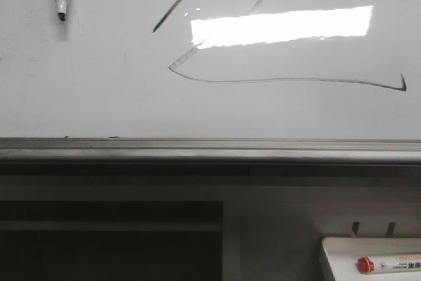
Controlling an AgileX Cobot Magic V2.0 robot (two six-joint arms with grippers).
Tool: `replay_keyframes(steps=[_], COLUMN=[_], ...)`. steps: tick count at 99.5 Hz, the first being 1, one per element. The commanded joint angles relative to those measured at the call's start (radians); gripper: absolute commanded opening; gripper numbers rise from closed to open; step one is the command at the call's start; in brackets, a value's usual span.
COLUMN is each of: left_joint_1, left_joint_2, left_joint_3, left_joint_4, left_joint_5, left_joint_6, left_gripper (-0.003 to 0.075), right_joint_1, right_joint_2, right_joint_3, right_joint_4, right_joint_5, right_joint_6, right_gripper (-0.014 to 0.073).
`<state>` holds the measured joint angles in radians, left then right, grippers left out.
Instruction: Write number 2 on whiteboard
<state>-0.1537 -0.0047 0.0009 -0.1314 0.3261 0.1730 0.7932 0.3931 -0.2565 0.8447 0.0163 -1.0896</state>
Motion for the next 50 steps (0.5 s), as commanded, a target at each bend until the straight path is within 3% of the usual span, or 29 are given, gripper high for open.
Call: replay_keyframes(steps=[1, 50], left_joint_1=[0.002, 0.002], left_joint_2=[-0.026, -0.026], left_joint_3=[0.012, 0.012], left_joint_4=[-0.001, -0.001], left_joint_5=[-0.062, -0.062], left_joint_6=[-0.009, -0.009], left_gripper=[-0.002, -0.002], right_joint_1=[-0.007, -0.007], right_joint_2=[0.005, 0.003], right_joint_3=[-0.029, -0.02], right_joint_4=[0.001, 0.001], right_joint_5=[-0.06, -0.061], right_joint_6=[-0.009, -0.009], right_gripper=[-0.0071, -0.0071])
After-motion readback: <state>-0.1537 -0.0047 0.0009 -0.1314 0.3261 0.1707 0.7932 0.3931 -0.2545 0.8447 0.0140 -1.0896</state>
